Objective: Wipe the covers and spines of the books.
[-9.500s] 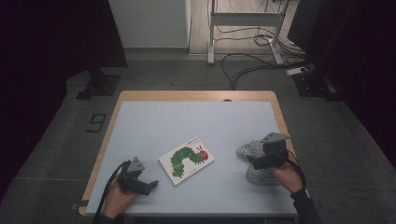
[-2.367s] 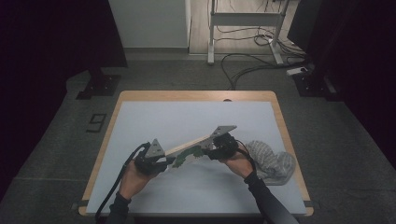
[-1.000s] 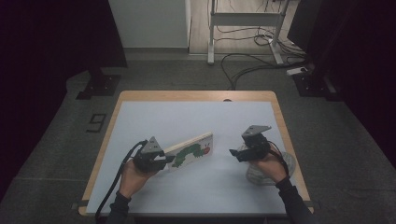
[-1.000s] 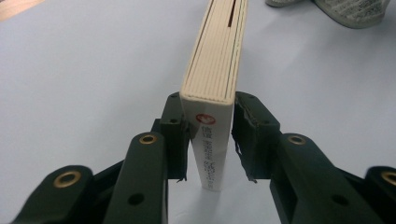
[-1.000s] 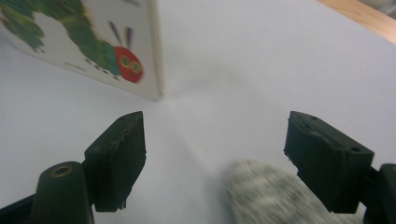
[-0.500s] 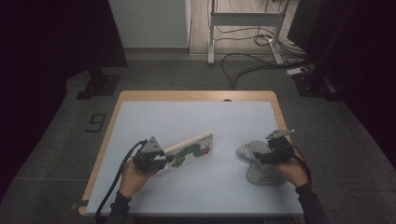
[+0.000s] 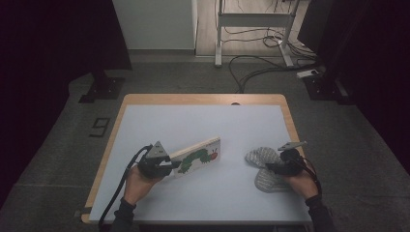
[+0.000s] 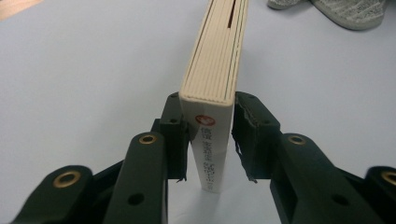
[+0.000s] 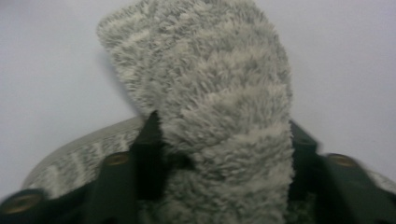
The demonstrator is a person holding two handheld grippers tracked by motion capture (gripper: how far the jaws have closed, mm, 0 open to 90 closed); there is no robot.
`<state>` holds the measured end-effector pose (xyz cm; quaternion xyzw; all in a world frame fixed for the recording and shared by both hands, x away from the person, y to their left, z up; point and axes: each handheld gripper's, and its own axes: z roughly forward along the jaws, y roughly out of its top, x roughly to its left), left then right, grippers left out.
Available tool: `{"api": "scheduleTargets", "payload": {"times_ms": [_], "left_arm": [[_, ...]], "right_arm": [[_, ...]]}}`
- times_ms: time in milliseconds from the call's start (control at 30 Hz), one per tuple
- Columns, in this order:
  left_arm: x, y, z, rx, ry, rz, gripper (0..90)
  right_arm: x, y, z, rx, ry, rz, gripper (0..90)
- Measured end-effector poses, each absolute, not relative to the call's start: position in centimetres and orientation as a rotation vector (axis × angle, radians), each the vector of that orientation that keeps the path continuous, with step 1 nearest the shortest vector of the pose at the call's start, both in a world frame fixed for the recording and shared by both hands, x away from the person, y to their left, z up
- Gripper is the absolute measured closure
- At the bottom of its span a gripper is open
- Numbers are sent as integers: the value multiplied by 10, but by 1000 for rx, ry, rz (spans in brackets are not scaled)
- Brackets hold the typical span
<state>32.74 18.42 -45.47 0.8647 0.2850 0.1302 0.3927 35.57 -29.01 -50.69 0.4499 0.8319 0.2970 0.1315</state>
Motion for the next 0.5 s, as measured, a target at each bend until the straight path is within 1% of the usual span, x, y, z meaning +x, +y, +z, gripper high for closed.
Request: {"api": "scheduleTargets", "payload": {"times_ms": [67,133,500], "left_arm": [[327,184,-455,2194,723,331,660],[328,184,-455,2194,723,329,660],[328,185,-455,2190,730,323,659]], "right_arm": [[354,-288,-505,1302,2423,845,557],[353,-286,-503,1281,2423,829,571],[345,-277,-469,1188,2408,908,573]]}}
